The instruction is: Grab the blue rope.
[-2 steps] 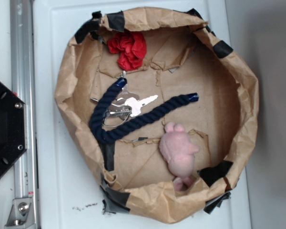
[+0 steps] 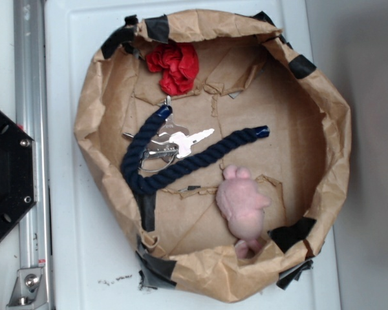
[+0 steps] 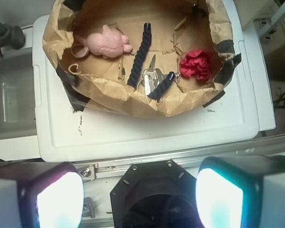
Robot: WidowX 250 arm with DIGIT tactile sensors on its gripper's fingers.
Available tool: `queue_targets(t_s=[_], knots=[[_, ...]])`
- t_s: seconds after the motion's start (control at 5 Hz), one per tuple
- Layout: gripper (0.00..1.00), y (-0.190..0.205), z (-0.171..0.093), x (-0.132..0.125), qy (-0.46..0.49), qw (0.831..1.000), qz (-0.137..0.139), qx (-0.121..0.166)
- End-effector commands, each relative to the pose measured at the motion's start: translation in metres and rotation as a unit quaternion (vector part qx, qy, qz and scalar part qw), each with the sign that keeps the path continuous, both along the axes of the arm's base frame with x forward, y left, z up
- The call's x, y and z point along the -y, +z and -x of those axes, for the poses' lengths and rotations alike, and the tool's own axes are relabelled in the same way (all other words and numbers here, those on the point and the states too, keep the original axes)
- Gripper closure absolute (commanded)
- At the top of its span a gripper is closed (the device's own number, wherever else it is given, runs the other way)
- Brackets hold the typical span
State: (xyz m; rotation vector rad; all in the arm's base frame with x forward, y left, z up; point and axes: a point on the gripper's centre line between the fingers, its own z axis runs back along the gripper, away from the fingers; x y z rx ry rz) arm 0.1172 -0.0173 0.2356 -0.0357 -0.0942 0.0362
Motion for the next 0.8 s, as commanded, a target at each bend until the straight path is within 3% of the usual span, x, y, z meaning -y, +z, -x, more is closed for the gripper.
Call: queue_targets(t_s=[0.0, 0.2, 0.6], knots=[[0.00, -0.080, -0.082, -0.010, 0.103, 0.994, -0.004, -0.036], [0.00, -0.123, -0.097, -0.005, 0.126, 0.990, 0.016, -0.063], [0.00, -0.196, -0.087, 0.026, 0.067, 0.993, -0.014, -0.093]])
